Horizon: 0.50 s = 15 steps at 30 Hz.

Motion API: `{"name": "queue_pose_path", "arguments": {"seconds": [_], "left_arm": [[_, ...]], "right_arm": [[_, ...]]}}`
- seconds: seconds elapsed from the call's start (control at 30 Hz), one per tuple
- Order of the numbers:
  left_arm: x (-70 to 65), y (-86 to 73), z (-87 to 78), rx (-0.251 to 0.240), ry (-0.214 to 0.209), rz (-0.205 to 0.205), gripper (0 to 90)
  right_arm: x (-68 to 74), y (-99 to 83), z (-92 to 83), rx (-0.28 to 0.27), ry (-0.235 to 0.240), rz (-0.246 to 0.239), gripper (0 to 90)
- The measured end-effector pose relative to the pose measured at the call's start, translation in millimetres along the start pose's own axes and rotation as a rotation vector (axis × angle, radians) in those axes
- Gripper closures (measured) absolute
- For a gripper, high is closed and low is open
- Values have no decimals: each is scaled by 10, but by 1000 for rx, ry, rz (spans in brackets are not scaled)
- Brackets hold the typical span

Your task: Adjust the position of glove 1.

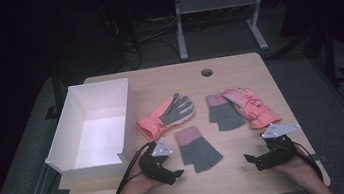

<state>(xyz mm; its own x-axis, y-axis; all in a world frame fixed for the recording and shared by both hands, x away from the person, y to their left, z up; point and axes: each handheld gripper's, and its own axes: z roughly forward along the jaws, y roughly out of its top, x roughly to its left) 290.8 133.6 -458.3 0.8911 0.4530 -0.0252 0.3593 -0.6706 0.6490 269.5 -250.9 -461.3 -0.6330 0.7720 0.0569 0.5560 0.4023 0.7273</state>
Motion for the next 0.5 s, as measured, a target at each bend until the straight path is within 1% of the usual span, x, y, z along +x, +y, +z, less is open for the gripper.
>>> {"name": "queue_pose_path", "arguments": {"seconds": [0.07,0.1,0.13,0.23,0.27,0.3,0.33,0.37,0.4,0.43,0.47,0.5], "left_arm": [[-25,8,-25,-7,-4,-1,126],[-39,11,-37,-10,-5,-8,126],[-50,15,-52,-10,-3,-6,126],[-70,20,-72,-15,0,-7,128],[-79,23,-88,-25,-1,-15,129],[-79,23,-88,-25,-1,-15,130],[-79,34,-94,-19,0,-28,131],[-79,34,-94,-19,0,-28,130],[-72,38,-95,-4,-4,-14,130],[-81,38,-100,-3,5,-8,130],[-91,38,-112,-5,6,-3,130],[-96,39,-121,-2,1,-5,130]], "right_arm": [[11,-2,0,4,18,11,12],[22,0,1,12,25,15,12],[31,5,3,14,31,6,12],[59,20,2,24,37,10,14],[72,38,-3,22,52,9,42],[72,38,-3,22,52,9,42],[84,51,-9,20,60,12,71],[84,51,-9,20,60,12,71],[85,62,-6,21,63,6,83],[90,70,-7,20,66,5,125],[118,87,-20,10,76,-14,191],[118,87,-20,10,76,-14,191]]}}
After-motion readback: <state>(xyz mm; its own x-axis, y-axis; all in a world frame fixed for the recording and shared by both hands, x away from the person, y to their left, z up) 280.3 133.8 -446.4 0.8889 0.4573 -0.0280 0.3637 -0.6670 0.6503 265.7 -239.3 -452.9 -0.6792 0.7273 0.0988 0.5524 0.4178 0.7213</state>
